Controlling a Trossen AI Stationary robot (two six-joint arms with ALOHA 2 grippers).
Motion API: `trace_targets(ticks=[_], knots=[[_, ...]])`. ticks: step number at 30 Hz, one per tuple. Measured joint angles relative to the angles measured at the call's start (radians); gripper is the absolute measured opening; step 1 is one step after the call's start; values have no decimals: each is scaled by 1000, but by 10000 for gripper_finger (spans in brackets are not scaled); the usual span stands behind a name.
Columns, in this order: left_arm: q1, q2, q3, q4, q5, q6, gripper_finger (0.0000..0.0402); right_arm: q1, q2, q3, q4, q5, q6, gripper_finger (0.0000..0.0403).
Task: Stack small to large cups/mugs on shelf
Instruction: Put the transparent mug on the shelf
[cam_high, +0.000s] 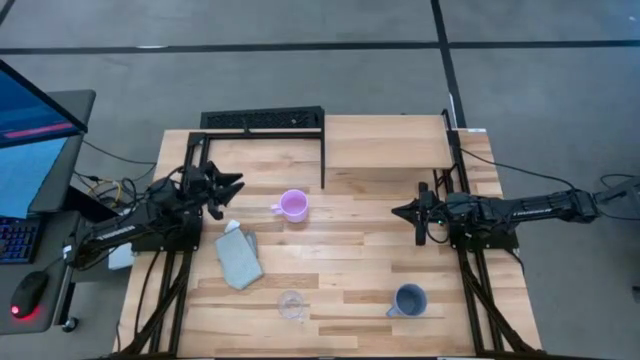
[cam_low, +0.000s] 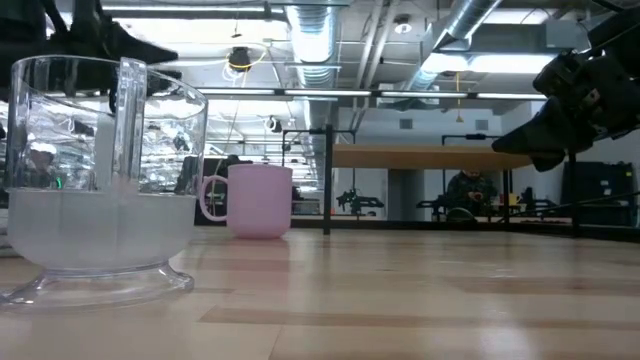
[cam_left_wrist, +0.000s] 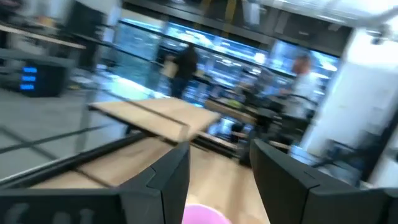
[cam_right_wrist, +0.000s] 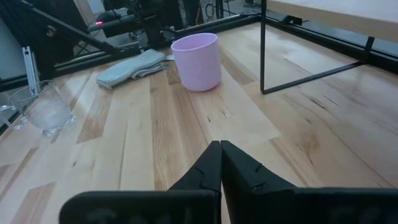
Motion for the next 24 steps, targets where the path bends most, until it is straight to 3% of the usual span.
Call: trace_targets(ticks=[5, 10, 13, 24], knots=[[-1, 0, 97, -54, 100, 0, 159, 0, 0, 0, 0, 0, 0, 29], [-25, 54, 273, -299, 114, 65, 158, 0, 0, 0, 0, 0, 0, 27], [-52, 149, 366, -404, 111, 101, 151, 0, 0, 0, 0, 0, 0, 29], [-220, 559, 626, -556, 164, 147, 137, 0, 0, 0, 0, 0, 0, 29]])
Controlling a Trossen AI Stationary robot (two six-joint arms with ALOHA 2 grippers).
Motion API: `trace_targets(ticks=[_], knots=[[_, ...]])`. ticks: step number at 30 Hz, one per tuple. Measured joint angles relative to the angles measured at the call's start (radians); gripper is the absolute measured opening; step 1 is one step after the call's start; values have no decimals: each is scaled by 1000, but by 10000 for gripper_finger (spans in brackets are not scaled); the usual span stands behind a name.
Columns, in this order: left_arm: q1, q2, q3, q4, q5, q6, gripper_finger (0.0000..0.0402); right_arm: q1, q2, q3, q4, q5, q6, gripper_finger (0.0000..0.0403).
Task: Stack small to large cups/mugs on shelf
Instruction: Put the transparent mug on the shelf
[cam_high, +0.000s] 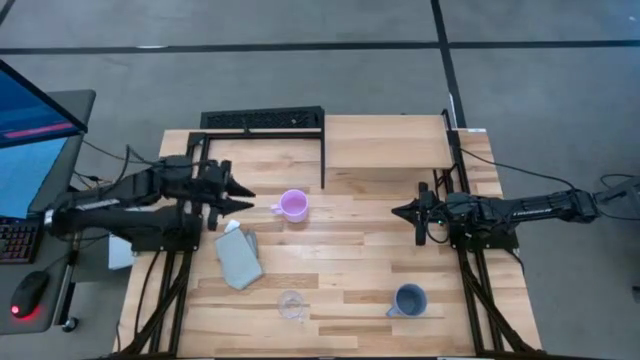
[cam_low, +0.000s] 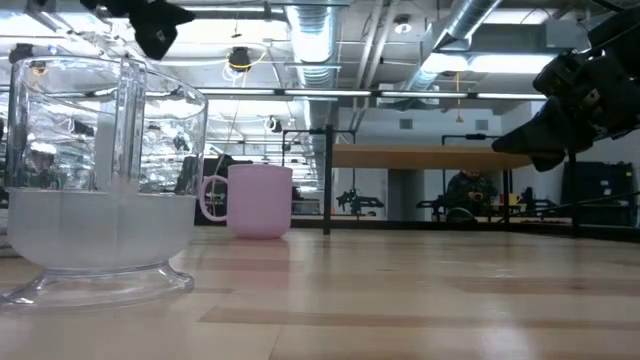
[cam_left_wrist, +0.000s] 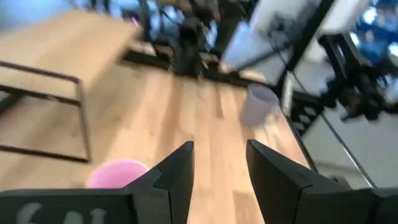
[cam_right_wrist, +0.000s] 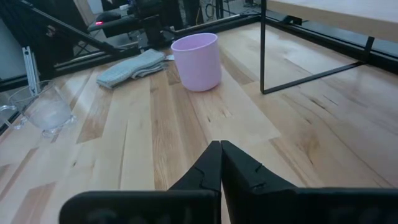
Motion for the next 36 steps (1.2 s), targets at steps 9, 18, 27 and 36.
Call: trace_targets(ticks=[9, 18, 27, 36], knots=[[-278, 287, 235, -146, -110, -24, 137, 0, 0, 0, 0, 0, 0, 29], [-493, 573, 466, -409, -308, -210, 137, 0, 0, 0, 0, 0, 0, 28], [-599, 842, 649, -467, -265, -296, 137, 0, 0, 0, 0, 0, 0, 27], [-609, 1059, 782, -612, -186, -389, 137, 0, 0, 0, 0, 0, 0, 27]])
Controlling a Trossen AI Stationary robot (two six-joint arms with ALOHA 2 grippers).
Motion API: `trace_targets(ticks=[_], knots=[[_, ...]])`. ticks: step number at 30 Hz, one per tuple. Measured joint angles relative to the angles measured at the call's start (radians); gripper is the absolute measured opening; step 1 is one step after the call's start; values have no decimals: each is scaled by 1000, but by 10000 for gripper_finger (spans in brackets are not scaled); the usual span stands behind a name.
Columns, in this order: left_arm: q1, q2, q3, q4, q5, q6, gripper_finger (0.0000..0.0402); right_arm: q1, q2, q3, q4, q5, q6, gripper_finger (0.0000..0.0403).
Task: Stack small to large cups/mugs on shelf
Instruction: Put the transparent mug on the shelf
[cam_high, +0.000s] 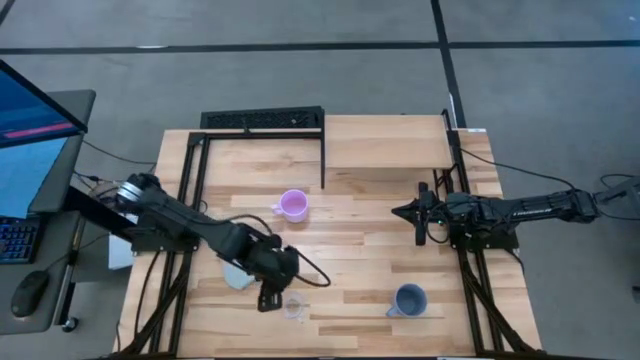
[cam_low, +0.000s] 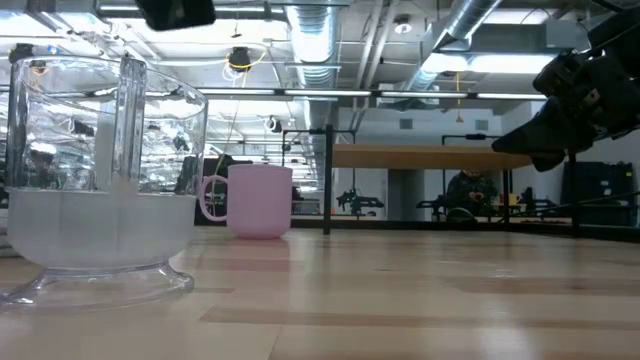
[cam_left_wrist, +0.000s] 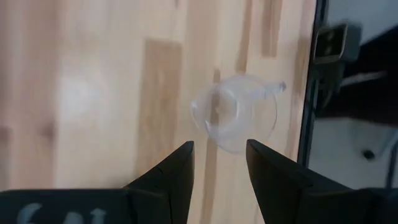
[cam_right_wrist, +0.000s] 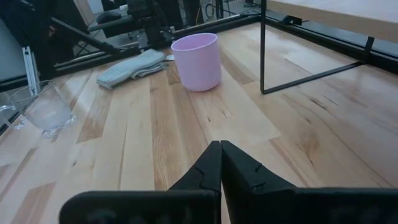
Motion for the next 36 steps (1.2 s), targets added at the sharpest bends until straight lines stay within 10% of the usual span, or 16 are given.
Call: trace_targets(ticks=[36], knots=[[13, 237, 56, 61, 52, -30, 137, 0, 0, 0, 3, 0, 0, 29]])
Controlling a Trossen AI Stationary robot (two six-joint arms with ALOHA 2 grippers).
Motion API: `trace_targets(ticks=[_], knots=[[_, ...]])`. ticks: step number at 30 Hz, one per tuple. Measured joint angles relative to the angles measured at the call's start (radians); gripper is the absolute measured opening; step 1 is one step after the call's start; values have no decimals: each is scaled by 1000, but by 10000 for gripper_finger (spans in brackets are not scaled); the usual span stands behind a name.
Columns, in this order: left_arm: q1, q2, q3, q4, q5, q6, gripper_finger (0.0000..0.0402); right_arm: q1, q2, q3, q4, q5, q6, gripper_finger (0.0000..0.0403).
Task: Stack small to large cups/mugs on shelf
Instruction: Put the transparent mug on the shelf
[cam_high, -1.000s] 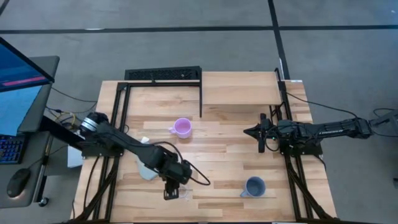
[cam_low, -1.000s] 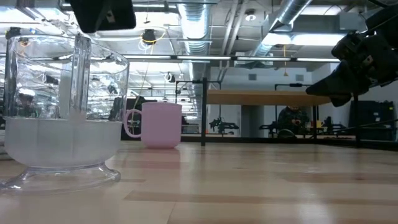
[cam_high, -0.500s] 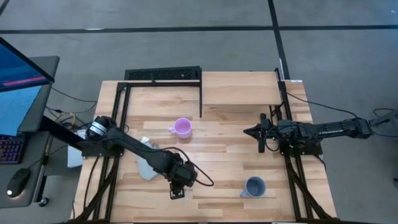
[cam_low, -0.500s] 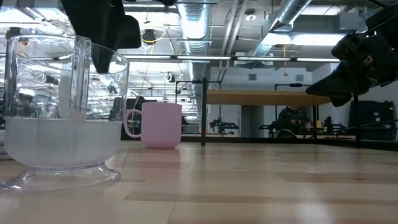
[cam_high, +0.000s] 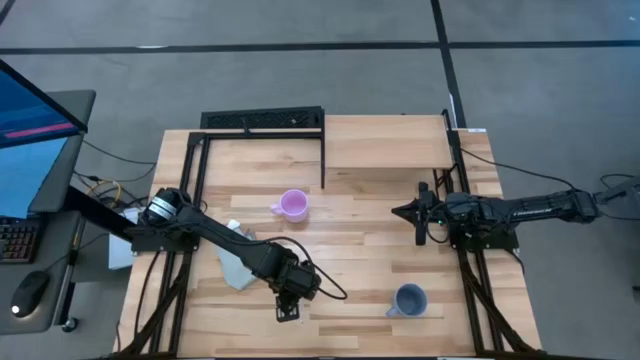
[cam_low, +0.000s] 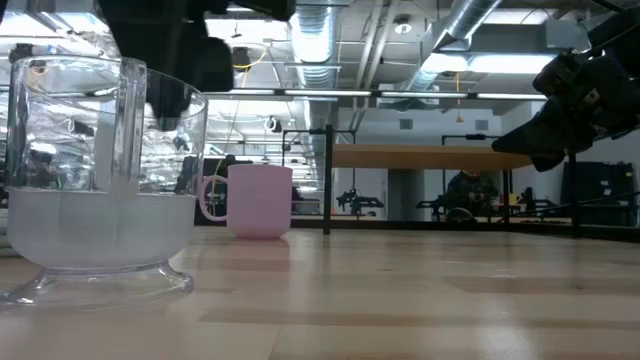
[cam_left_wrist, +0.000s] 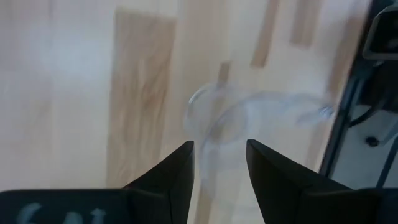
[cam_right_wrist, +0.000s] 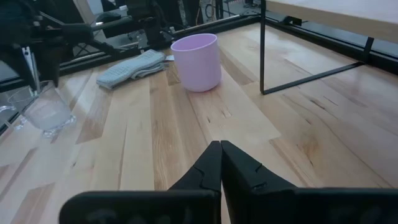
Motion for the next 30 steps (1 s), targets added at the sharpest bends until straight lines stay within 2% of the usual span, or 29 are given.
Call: trace_targets(ticks=[11, 14, 21, 30], knots=[[3, 49, -2, -12, 8, 11, 130, 0, 2, 0, 1, 0, 0, 29], [5, 51, -2, -12, 8, 20, 103, 0, 1, 0, 1, 0, 0, 27], [9, 51, -1, -12, -1, 35, 9, 0, 1, 0, 1, 0, 0, 29], [24, 51, -1, -10, 0, 27, 2, 0, 1, 0, 2, 0, 0, 29]])
